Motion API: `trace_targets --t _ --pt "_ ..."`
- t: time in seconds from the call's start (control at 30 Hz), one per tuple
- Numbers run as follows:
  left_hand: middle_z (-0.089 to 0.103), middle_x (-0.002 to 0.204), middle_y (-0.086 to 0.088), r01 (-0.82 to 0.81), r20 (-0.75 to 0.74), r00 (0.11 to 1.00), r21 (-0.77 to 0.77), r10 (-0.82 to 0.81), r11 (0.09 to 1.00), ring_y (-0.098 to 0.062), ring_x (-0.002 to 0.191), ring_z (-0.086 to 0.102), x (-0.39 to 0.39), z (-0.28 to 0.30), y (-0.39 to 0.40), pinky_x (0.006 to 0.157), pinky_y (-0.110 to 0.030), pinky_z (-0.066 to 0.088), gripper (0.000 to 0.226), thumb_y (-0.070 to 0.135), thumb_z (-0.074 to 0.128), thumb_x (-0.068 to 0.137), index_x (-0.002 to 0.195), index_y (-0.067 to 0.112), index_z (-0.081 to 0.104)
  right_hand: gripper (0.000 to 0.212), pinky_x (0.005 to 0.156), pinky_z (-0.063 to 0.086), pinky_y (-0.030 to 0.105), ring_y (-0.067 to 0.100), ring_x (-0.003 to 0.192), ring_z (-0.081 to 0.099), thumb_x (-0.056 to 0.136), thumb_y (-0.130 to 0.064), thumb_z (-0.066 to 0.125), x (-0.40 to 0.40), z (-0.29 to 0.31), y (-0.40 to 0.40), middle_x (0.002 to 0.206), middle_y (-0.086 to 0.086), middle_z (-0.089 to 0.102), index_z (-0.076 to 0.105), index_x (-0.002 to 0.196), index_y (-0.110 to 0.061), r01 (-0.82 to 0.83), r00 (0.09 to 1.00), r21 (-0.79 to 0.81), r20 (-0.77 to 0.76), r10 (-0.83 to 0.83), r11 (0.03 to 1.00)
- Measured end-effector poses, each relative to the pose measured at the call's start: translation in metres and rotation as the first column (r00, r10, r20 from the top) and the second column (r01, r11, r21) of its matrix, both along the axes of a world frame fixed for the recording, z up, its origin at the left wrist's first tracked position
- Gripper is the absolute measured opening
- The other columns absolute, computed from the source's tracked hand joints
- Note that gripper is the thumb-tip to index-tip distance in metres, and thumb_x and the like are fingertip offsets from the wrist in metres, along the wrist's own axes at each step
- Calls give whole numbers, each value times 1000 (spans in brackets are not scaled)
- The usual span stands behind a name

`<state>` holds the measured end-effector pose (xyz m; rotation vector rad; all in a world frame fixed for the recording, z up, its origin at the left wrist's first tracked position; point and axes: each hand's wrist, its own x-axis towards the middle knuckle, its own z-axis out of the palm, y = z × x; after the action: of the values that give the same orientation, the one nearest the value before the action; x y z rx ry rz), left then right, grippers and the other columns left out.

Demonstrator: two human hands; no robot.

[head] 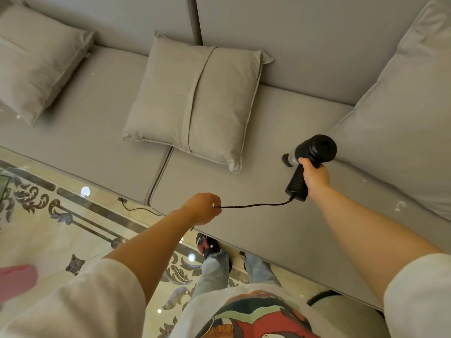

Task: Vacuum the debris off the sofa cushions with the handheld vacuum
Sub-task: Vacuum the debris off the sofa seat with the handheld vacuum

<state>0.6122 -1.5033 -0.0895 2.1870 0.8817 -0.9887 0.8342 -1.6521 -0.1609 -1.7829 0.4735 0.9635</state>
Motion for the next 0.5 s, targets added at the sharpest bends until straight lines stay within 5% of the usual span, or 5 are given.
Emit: trace_targets --t 0.17,0.27,0.4,0.5 --pt "63 108 -15 22 13 1000 -11 -21 1000 -19 83 48 -1 0 -6 79 -31 43 26 23 44 95 107 7 59 45 77 48 39 25 80 59 79 -36 65 -6 2 -7 89 8 60 54 113 -9 -99 988 -4 -118 98 995" --pt "62 107 -15 25 13 1000 9 -26 1000 -19 83 46 -13 1 1 74 -27 39 26 22 44 95 106 6 60 49 85 49 42 26 86 59 80 -33 65 -22 -2 2 97 9 62 52 120 -9 -70 996 25 -53 71 997" --pt "56 90 -11 20 20 1000 16 -21 1000 -19 80 47 -30 4 16 72 -27 37 26 21 45 94 104 3 61 54 87 51 43 32 95 63 75 -39 68 -37 1 9 101 14 64 55 117 -8 -99 975 26 -199 102 995" --pt "48 72 -1 67 16 998 9 -68 998 -19 77 47 -38 8 22 68 -26 37 22 21 45 94 91 4 60 50 85 50 42 30 91 61 78 -35 66 -59 1 12 94 10 62 55 119 -8 -79 995 -23 -68 77 997"
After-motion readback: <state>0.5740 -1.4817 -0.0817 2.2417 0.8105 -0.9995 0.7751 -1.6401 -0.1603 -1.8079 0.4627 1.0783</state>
